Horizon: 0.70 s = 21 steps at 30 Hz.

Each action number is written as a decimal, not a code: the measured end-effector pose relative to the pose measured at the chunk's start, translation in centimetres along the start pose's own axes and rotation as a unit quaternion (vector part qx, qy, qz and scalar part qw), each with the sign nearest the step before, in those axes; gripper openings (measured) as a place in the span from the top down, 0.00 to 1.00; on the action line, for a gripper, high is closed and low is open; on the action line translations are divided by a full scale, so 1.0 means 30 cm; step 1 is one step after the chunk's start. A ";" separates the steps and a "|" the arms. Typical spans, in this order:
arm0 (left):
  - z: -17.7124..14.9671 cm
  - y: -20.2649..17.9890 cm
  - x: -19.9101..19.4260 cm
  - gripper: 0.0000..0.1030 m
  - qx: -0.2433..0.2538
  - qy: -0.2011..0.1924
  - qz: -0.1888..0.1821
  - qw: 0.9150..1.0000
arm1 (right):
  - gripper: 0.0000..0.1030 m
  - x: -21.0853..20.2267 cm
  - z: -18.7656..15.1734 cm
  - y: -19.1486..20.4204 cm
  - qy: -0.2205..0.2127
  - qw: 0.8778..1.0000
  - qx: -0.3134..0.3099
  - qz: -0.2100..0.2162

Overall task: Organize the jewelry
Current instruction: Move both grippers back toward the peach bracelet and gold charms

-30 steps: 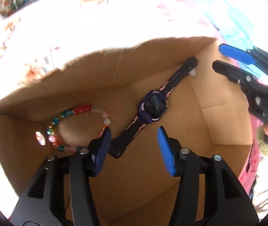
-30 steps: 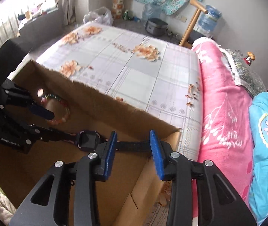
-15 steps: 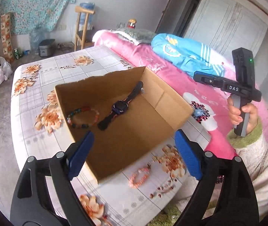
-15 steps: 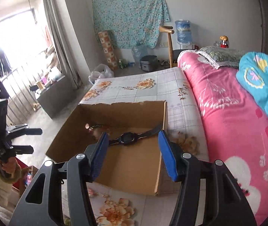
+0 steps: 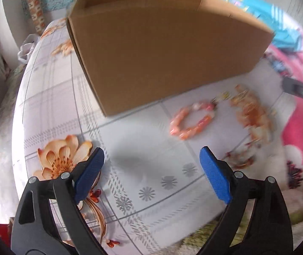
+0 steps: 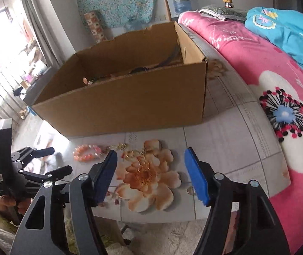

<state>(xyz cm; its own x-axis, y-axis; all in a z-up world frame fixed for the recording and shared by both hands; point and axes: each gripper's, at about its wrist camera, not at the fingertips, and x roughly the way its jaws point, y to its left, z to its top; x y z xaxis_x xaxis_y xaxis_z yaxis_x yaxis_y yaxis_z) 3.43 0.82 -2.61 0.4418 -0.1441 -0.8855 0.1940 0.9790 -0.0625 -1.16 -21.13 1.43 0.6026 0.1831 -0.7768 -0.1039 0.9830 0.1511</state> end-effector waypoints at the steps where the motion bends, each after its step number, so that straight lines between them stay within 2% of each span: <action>1: -0.004 -0.011 0.003 0.15 0.011 -0.009 0.023 1.000 | 0.29 0.001 -0.008 0.006 0.002 1.000 -0.004 -0.015; 3: -0.007 -0.018 0.002 0.09 0.021 -0.018 0.039 0.999 | 0.21 -0.011 -0.012 0.014 -0.003 0.999 -0.013 -0.045; 5: -0.007 -0.004 0.005 0.08 0.010 -0.018 0.033 0.999 | 0.09 -0.025 -0.002 0.021 -0.015 0.995 -0.023 -0.095; 7: -0.011 0.013 0.005 0.07 -0.004 -0.020 0.028 0.999 | 0.06 -0.048 0.009 0.029 -0.039 0.987 -0.042 -0.151; 10: -0.015 0.016 0.003 0.07 -0.003 -0.026 0.028 0.999 | 0.06 -0.072 0.004 0.045 -0.054 0.979 -0.073 -0.180; 13: -0.034 0.031 -0.003 0.07 -0.005 -0.037 0.029 0.999 | 0.06 -0.073 -0.012 0.026 -0.051 0.983 -0.066 -0.161; 17: -0.079 0.040 -0.018 0.07 0.004 -0.062 0.026 0.998 | 0.06 -0.067 -0.045 -0.009 -0.046 0.994 -0.027 -0.093; 21: -0.080 0.036 -0.015 0.07 0.010 -0.050 0.022 0.998 | 0.06 -0.048 -0.062 -0.002 -0.041 0.996 -0.018 -0.074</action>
<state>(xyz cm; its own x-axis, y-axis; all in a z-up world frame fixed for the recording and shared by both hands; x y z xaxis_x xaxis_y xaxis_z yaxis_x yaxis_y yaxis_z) 1.36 2.30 -3.39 0.5352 -0.1146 -0.8369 0.1885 0.9820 -0.0140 -3.49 -21.43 1.39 0.6753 0.0365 -0.7366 -0.0365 0.9992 0.0161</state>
